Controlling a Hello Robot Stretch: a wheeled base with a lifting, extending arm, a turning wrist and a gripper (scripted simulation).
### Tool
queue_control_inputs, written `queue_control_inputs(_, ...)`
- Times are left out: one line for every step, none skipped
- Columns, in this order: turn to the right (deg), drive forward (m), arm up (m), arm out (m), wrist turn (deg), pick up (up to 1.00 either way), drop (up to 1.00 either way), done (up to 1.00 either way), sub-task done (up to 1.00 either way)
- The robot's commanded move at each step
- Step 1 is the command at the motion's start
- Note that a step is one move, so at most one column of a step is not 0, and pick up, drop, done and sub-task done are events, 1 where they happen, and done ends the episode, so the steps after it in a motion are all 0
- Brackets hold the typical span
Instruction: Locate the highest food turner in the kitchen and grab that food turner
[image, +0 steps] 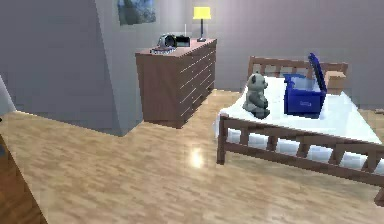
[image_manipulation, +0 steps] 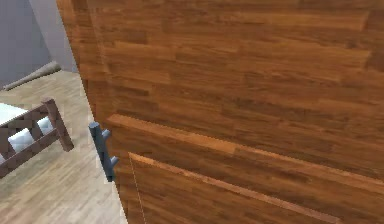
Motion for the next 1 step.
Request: queue_control_inputs(6.0, 0.00, 0.00, 0.00, 0.0, 0.00, 0.00, 0.00, 0.00)
